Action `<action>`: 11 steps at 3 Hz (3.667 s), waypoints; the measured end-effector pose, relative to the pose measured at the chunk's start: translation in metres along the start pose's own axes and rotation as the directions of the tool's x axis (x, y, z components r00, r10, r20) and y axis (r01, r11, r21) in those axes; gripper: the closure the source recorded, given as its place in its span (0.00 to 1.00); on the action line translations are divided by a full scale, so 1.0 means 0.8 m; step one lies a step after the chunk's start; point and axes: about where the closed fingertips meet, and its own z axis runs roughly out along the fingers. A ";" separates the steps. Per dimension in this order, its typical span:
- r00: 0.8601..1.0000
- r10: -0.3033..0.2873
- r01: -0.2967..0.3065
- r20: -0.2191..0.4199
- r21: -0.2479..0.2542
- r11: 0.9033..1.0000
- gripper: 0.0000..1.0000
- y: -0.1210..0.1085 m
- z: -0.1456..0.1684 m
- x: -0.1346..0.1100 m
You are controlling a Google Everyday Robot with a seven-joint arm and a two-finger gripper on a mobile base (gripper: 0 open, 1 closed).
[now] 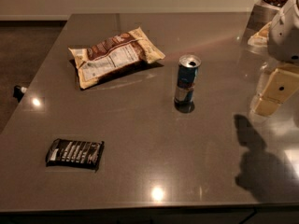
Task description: Move redbull can near brown chip bag
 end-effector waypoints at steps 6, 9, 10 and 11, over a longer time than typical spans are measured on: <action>0.885 0.188 -0.139 0.425 -0.144 0.980 0.00 -0.072 0.098 -0.126; 0.865 0.228 -0.149 0.448 -0.205 0.967 0.49 -0.077 0.117 -0.154; 0.869 0.235 -0.145 0.436 -0.230 0.962 0.80 -0.090 0.120 -0.168; 0.848 0.254 -0.143 0.464 -0.262 0.954 1.00 -0.126 0.121 -0.201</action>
Offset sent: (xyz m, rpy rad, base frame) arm 0.0330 0.0177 -0.0111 0.2073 -0.0450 -0.0327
